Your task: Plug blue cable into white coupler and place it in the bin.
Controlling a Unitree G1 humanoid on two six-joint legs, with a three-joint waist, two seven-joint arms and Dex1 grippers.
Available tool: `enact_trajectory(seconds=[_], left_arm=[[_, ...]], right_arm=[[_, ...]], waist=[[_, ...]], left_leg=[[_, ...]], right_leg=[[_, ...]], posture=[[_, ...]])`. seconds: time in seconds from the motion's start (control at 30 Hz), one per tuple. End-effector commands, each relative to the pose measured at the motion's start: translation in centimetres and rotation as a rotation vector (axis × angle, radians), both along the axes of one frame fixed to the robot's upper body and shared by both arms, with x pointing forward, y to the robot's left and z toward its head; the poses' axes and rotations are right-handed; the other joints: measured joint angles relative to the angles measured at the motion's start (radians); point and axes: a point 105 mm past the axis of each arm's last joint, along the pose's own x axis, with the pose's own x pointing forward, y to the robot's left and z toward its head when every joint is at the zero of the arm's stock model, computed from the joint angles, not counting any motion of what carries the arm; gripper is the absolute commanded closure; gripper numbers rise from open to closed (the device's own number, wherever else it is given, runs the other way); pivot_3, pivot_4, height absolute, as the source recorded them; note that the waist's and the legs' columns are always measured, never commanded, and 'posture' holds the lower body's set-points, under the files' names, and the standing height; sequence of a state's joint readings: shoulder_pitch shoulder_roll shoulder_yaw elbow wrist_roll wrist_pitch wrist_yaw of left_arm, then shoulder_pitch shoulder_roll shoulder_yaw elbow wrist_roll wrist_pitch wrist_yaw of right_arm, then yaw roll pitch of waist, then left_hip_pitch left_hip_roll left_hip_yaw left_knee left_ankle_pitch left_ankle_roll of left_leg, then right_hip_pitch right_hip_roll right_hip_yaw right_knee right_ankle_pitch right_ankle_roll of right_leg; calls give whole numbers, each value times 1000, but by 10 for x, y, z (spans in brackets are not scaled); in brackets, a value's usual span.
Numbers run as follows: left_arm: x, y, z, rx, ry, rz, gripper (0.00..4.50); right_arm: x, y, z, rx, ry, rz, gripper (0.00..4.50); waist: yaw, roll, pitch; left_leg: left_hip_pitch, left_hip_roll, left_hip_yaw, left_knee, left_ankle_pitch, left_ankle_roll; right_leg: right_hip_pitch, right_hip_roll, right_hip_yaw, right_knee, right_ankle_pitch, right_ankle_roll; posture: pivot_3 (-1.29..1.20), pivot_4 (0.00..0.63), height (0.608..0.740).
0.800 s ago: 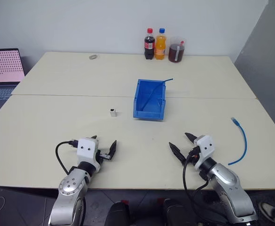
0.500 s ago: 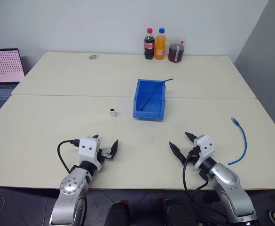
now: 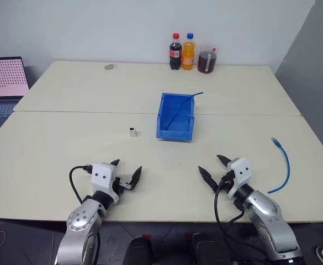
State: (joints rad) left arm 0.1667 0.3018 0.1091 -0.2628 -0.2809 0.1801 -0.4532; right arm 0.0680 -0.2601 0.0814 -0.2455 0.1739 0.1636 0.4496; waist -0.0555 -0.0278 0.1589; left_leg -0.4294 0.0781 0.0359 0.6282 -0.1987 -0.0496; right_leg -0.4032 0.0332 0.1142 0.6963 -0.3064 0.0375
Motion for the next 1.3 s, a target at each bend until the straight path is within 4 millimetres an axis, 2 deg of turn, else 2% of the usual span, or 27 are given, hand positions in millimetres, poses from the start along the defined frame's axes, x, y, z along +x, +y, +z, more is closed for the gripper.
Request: enact_trajectory(seconds=[0.03, 0.27, 0.4, 0.57, 0.7, 0.8, 0.9, 1.0, 1.17, 1.3], left_arm=[[-1, -2, 10, -4, -37, -56, 0], [3, -18, 14, 23, -52, -140, 0], [15, -60, 36, 53, -109, -322, 0], [23, -108, 58, 97, -132, -545, 0], [20, -142, 68, 141, -119, -752, 0], [11, -162, 69, 192, -97, -913, 0], [8, -174, 70, 206, -79, -997, 0], [11, -179, 68, 220, -56, -1025, 0], [17, -191, 77, 218, -90, -1046, 0], [18, -191, 79, 217, -95, -1048, 0]], right_arm=[[0, 0, 8, -1, -45, -11, 18], [-1, -10, 15, -7, -77, -59, 18], [-3, -52, 43, -36, -151, -200, 18], [-8, -115, 59, -81, -142, -410, 18], [-10, -161, 59, -98, -40, -556, 18], [-10, -189, 49, -125, 91, -620, 18], [-6, -205, 40, -93, 208, -639, 18], [2, -214, 38, -69, 250, -637, 18], [38, -228, 25, -63, 347, -564, 18], [51, -238, 26, -86, 371, -528, 682]], waist=[[0, 0, 0], [0, 0, 0], [15, 1, 0], [24, 0, -1], [20, 1, -1], [19, 1, -1], [17, 2, -2], [16, 3, -2], [3, 5, -1], [1, 5, 0]], left_leg=[[0, 0, 0, 0, 0, 0], [0, 0, 0, 0, 0, 0], [-1, -1, 0, 1, 0, 0], [-1, -2, 0, 2, 0, 0], [-1, -2, 0, 1, 0, 0], [-1, -2, -1, 1, 0, 0], [0, -3, -1, 2, 0, 0], [0, -3, -1, 1, 0, 1], [0, -6, -1, 2, 0, 1], [0, -11, -2, 2, 2, 3]], right_leg=[[0, 0, 0, 0, 0, 0], [0, 0, 0, 0, 0, 0], [0, 0, -1, 0, 0, 0], [1, 0, 0, 0, 1, 1], [1, 0, 0, 0, 1, 1], [0, 1, 1, 1, 1, 1], [1, 1, 2, 1, 1, 1], [1, 1, 2, 1, 1, 1], [1, 0, 4, 0, 1, 3], [2, -4, 5, 0, 3, 5]], posture=[[0, 150, 740], [0, 150, 740], [0, 150, 740], [0, 150, 740], [0, 150, 740], [0, 150, 740], [0, 150, 740], [0, 150, 740], [0, 150, 740], [0, 150, 740]])
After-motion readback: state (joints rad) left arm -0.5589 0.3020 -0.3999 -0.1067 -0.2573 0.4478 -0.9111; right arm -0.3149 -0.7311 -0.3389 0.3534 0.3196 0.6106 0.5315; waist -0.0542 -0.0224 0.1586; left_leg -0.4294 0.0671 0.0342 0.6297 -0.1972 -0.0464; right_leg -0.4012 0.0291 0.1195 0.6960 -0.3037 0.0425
